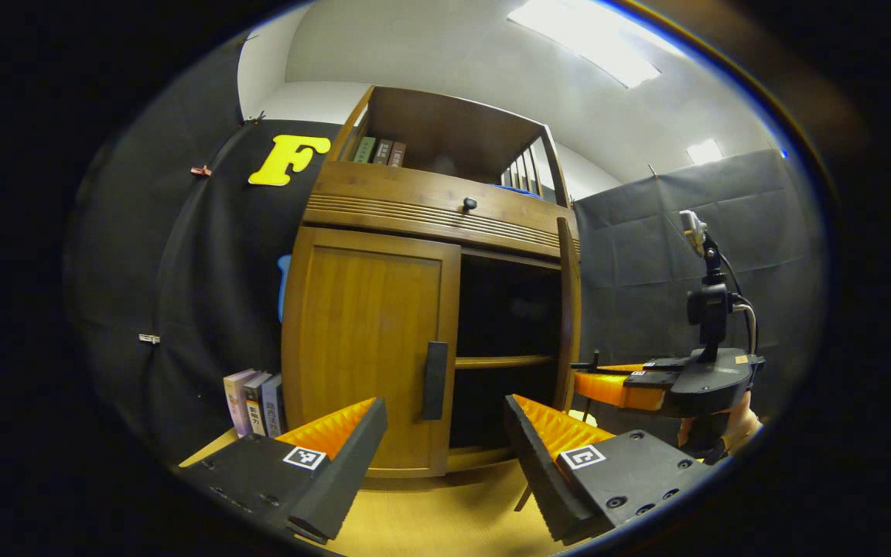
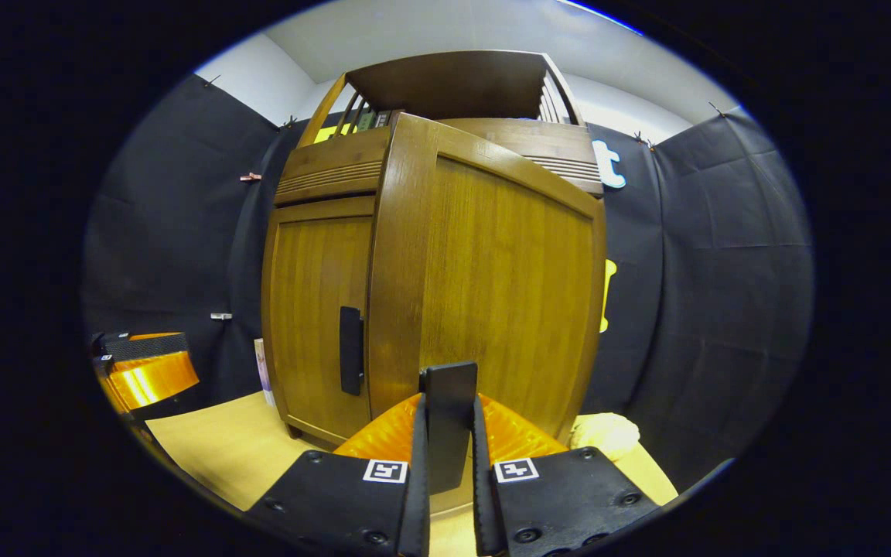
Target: Open the right door of the double-door shoe cabinet with the right hand, and open the left door with the left hand.
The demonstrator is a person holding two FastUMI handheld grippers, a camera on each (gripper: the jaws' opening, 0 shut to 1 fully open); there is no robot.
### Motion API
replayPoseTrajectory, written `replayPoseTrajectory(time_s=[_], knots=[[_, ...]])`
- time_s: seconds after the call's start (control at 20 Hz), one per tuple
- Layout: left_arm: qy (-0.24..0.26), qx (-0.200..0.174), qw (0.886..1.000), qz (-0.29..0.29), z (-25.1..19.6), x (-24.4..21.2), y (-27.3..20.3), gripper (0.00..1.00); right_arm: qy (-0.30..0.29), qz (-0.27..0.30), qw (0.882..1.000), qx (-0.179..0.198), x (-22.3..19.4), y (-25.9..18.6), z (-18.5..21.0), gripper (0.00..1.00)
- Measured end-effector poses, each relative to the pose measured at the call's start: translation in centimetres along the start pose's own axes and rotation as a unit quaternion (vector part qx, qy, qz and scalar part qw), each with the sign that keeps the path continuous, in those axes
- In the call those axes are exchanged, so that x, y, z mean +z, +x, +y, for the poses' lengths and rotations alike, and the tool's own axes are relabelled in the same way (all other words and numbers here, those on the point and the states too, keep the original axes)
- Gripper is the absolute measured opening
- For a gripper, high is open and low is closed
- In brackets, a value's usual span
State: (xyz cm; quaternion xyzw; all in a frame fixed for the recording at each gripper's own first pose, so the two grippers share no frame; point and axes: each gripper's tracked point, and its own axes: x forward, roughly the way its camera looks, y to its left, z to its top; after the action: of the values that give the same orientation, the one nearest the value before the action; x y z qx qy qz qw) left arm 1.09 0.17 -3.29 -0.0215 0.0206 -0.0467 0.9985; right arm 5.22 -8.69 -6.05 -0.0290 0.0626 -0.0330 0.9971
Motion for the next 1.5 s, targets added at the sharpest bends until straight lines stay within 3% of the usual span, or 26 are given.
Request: replayPoseTrajectory(time_s=[0.25, 0.3, 0.4, 0.45, 0.55, 0.6, 0.85, 0.9, 0.95, 1.0, 1.1, 1.3, 1.5], knots=[[-0.019, -0.026, 0.999, 0.023, -2.1, -1.5, 0.7, 0.94, -0.002, -0.003, 1.0, -0.03, 0.3, -2.8, -3.1, 0.26], [-0.019, -0.026, 0.999, 0.025, -2.2, -1.7, 0.8, 0.94, -0.003, -0.003, 0.999, -0.035, 0.3, -3.4, -3.8, 0.21], [-0.021, -0.028, 0.999, 0.025, -2.5, -1.8, 1.0, 0.94, -0.001, -0.002, 0.999, -0.047, 0.3, -4.3, -5.0, 0.25], [-0.023, -0.031, 0.999, 0.026, -2.8, -1.8, 1.1, 0.94, -0.002, 0.0, 0.999, -0.054, 0.1, -4.6, -5.7, 0.21], [-0.023, -0.033, 0.999, 0.027, -3.1, -1.9, 1.3, 0.94, -0.006, 0.008, 0.998, -0.067, -0.7, -5.0, -6.8, 0.25], [-0.022, -0.033, 0.999, 0.027, -3.2, -2.0, 1.4, 0.93, -0.009, 0.013, 0.997, -0.071, -1.1, -5.1, -7.4, 0.2], [-0.012, -0.029, 0.999, 0.026, -3.5, -2.2, 2.2, 0.93, -0.008, 0.01, 0.995, -0.101, -1.1, -5.9, -10.4, 0.24], [-0.011, -0.031, 0.999, 0.027, -3.7, -2.3, 2.3, 0.93, -0.005, 0.008, 0.994, -0.11, -0.9, -6.3, -11.2, 0.22], [-0.008, -0.032, 0.999, 0.027, -3.9, -2.3, 2.4, 0.93, -0.002, 0.004, 0.993, -0.116, -0.9, -6.5, -12.0, 0.12], [-0.005, -0.032, 0.999, 0.025, -3.9, -2.2, 2.7, 0.93, 0.001, 0.002, 0.993, -0.121, -1.0, -6.8, -12.7, 0.17], [-0.001, -0.027, 0.999, 0.022, -3.9, -2.2, 3.4, 0.93, 0.008, -0.004, 0.991, -0.131, -0.8, -7.7, -14.3, 0.14], [0.005, -0.03, 1.0, 0.006, -4.1, -1.9, 5.2, 0.93, 0.04, -0.011, 0.988, -0.146, -0.7, -9.0, -17.1, 0.17], [0.016, -0.008, 1.0, -0.025, -2.9, -1.0, 7.4, 0.92, 0.023, -0.015, 0.984, -0.175, -1.2, -10.4, -20.1, 0.14]])
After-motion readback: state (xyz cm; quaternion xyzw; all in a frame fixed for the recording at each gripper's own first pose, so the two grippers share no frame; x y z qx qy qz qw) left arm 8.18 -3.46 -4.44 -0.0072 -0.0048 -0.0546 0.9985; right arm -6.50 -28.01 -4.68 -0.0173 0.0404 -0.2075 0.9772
